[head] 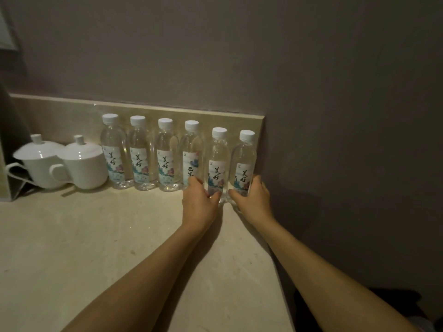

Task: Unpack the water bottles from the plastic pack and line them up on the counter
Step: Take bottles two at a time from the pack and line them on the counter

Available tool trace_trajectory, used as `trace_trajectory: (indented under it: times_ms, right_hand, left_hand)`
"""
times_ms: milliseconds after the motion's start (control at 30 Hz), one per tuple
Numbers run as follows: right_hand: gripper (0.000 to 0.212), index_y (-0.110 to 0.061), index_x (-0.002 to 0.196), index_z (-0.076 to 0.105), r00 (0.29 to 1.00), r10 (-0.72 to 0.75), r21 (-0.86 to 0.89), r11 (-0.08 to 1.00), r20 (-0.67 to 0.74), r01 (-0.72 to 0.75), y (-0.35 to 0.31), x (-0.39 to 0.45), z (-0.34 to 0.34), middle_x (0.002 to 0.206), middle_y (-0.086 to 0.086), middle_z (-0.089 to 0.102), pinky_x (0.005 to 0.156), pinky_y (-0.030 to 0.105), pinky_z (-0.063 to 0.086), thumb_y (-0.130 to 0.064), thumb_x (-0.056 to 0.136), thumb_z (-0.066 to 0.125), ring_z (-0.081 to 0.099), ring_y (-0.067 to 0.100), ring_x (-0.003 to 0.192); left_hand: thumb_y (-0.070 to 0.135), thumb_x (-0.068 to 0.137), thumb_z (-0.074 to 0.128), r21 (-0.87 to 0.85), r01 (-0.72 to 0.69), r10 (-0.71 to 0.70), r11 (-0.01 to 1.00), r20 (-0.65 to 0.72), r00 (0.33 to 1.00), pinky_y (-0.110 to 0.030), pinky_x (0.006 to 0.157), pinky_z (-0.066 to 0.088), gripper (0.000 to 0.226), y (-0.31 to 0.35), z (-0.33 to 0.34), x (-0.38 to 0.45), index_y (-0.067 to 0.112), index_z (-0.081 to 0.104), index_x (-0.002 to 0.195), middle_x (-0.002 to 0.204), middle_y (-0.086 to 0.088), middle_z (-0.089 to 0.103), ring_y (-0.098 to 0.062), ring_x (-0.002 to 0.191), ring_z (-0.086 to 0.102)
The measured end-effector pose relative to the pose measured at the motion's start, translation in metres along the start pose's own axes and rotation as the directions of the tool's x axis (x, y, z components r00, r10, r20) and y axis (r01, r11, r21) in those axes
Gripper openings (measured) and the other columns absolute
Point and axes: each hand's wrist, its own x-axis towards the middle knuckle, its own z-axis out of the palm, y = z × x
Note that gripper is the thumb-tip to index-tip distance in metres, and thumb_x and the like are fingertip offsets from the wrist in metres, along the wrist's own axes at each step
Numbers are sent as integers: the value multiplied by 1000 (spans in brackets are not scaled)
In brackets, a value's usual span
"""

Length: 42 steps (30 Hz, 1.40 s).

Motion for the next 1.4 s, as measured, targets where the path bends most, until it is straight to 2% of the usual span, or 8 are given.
trace_trajectory:
  times_ms: [67,167,367,567,867,1000,1100,1400]
  right_hand:
    - [54,-9,121,47,1000,-1,-1,1000,-2,1,0,1,1,123,11,54,86,40,54,-28,79,75,58,27,109]
    - [57,-7,126,45,1000,4,-5,1000,6,-4,-2,4,3,127,12,51,89,41,53,-28,81,74,56,27,113]
    - [55,-5,125,44,1000,-1,-44,999,0,1,-4,8,8,128,14,50,93,46,50,-28,83,72,54,31,115]
    - [54,-6,123,44,1000,21,-68,997,-8,-21,-4,15,12,128,15,50,93,49,49,-31,83,71,54,33,116]
    - [57,-9,129,42,999,40,-71,997,-10,-41,-6,24,15,133,11,48,92,44,52,-31,85,70,54,29,119]
    - [58,-7,131,41,999,38,-82,996,-2,-38,-6,30,17,135,12,47,96,46,49,-30,86,69,52,31,121]
    - [58,-7,131,40,999,40,-86,995,-3,-40,-6,33,19,135,13,47,98,48,48,-30,87,69,52,32,122]
    - [60,-6,133,38,999,44,-88,995,9,-43,-6,34,20,136,14,46,97,47,49,-28,87,69,51,33,122]
  left_hand:
    - [20,86,74,-7,-4,4,1000,-30,1000,-18,59,42,35,-2,2,1,15,45,104,84,-5,65,-21,82,67]
    - [19,87,73,-9,-9,8,1000,-35,999,-22,61,43,32,-4,4,5,14,45,103,77,-1,61,-18,77,64]
    - [16,88,72,-47,-9,6,999,-52,999,-28,73,52,31,-4,7,11,14,47,107,79,-1,64,-15,77,64]
    - [15,86,74,-31,-25,23,999,-70,997,-27,69,46,30,-2,9,16,12,47,100,78,-7,65,-17,75,64]
    - [14,85,75,29,-54,57,998,-83,995,-28,69,44,29,-2,14,26,12,48,95,73,1,58,-17,73,59]
    - [13,85,74,65,-119,125,991,-93,988,-15,57,36,27,-4,15,28,14,48,92,69,7,54,-2,63,51]
    - [13,86,73,84,-131,138,988,-89,986,-12,53,34,26,-5,16,31,14,48,91,69,8,52,1,63,49]
    - [13,87,72,111,-123,131,986,-66,989,-13,56,34,25,-3,15,32,14,47,91,78,0,58,-15,73,56]
